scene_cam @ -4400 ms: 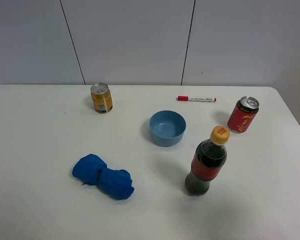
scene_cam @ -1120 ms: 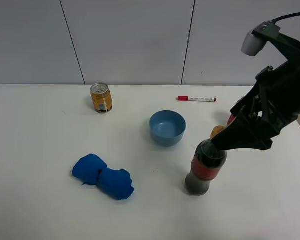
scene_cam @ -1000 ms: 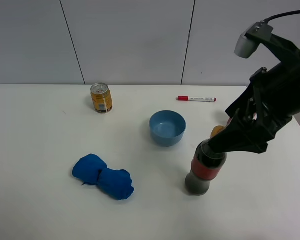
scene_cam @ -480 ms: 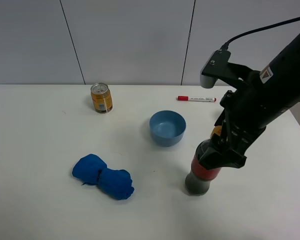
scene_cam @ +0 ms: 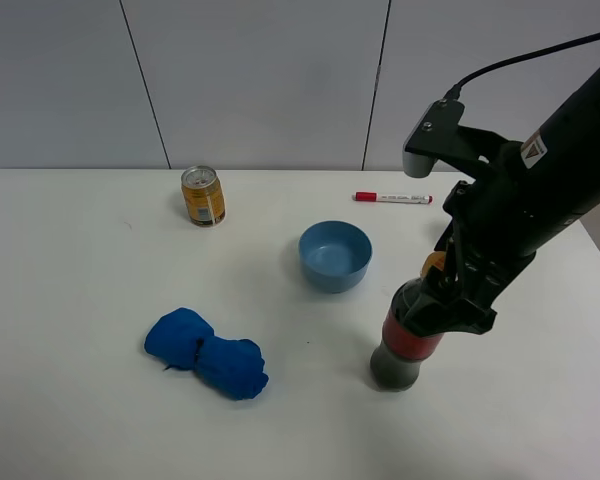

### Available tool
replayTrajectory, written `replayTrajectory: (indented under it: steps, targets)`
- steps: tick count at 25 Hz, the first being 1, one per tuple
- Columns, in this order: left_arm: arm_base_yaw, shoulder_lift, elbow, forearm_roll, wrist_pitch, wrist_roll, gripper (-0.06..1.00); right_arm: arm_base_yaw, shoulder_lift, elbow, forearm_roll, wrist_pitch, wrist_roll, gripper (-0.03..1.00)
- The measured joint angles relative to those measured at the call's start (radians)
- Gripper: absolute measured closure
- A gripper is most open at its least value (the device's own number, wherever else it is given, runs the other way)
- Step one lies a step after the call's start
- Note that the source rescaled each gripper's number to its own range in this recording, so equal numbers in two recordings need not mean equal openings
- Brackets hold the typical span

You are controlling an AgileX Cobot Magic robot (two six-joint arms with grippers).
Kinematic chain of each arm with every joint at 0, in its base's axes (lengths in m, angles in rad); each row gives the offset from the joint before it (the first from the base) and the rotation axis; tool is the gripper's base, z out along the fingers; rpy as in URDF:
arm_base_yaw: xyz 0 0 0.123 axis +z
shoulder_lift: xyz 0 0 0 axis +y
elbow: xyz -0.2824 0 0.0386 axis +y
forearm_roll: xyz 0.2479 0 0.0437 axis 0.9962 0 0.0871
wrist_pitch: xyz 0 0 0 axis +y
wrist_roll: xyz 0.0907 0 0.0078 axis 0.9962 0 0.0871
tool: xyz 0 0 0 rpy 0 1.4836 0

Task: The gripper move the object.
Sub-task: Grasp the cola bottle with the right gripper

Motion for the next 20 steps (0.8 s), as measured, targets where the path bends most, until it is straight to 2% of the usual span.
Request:
replayTrajectory:
  steps: [8,20]
  targets:
    - [0.0,0.0,0.0,0.001,0.0,0.0,-0.06,0.0,0.034,0.0,-0.002,0.008,0.004,0.1]
    - [0.0,0.0,0.0,0.001,0.0,0.0,-0.06,0.0,0.062,-0.043,-0.096,0.015,0.02,0.1]
